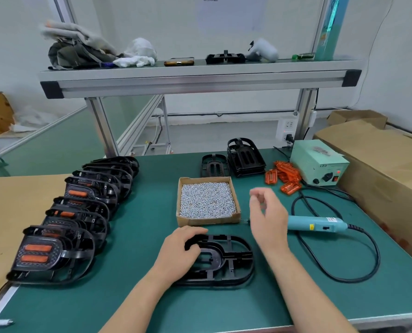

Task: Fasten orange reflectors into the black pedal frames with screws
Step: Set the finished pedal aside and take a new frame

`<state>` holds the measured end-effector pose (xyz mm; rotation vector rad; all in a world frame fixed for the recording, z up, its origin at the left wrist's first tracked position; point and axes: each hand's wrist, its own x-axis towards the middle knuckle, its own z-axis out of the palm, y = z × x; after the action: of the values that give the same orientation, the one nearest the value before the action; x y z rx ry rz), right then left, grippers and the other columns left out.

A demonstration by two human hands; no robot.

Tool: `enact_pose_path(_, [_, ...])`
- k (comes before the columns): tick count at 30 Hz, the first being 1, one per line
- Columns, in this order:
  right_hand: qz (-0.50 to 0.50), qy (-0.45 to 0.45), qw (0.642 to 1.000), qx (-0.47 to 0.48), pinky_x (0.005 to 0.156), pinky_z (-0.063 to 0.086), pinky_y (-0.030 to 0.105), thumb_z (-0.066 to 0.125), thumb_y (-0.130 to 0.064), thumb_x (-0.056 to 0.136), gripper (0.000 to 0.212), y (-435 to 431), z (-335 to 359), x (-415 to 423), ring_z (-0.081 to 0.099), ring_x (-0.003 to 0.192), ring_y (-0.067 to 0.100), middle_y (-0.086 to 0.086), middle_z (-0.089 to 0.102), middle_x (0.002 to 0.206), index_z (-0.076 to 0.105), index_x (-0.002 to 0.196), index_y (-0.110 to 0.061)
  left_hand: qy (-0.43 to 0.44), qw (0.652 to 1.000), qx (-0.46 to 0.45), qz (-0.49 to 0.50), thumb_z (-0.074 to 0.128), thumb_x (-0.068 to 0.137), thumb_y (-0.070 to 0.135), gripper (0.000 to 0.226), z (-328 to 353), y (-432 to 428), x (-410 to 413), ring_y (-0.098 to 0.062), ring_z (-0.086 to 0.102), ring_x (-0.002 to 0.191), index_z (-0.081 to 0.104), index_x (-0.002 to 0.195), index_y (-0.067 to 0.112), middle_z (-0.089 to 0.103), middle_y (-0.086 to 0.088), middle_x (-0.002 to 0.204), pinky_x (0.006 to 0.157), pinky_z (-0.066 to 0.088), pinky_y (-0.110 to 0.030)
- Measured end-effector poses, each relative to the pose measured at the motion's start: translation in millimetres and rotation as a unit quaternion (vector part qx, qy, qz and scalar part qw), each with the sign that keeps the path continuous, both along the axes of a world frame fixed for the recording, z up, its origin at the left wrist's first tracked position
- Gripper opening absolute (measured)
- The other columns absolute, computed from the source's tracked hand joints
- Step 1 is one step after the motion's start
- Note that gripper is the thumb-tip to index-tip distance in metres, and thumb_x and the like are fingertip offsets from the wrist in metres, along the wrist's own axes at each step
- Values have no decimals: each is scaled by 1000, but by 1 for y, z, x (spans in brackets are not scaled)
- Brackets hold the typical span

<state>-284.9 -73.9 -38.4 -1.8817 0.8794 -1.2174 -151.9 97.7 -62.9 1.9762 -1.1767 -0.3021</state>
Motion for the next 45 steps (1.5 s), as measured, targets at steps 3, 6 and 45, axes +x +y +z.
enact_pose_path(3, [-39, 205, 978, -21, 105, 40, 43, 52, -13, 99, 34, -57, 5, 5, 51, 123, 27, 8, 54, 137, 57, 133, -14, 34, 999, -23, 27, 57, 81, -4, 44, -2, 3, 0, 5, 57, 108, 70, 109, 28, 66, 20, 110, 98, 41, -14])
enact_pose_path(6, [-71, 422, 904, 0, 109, 35, 48, 41, -29, 104, 44, -103, 6, 6, 40, 135, 38, 14, 37, 154, 45, 148, -24, 70, 996, -49, 39, 55, 81, -6, 43, -3, 4, 2, 8, 59, 104, 70, 100, 30, 69, 20, 105, 92, 41, -8])
enact_pose_path(45, [35, 180, 940, -289, 77, 50, 39, 71, 1, 82, 14, -34, 9, -7, 60, 87, 25, 2, 67, 89, 70, 90, -11, 145, 982, -96, 73, 74, 86, 17, 12, 0, 4, -2, -3, 66, 99, 75, 94, 27, 74, 14, 96, 96, 50, -28])
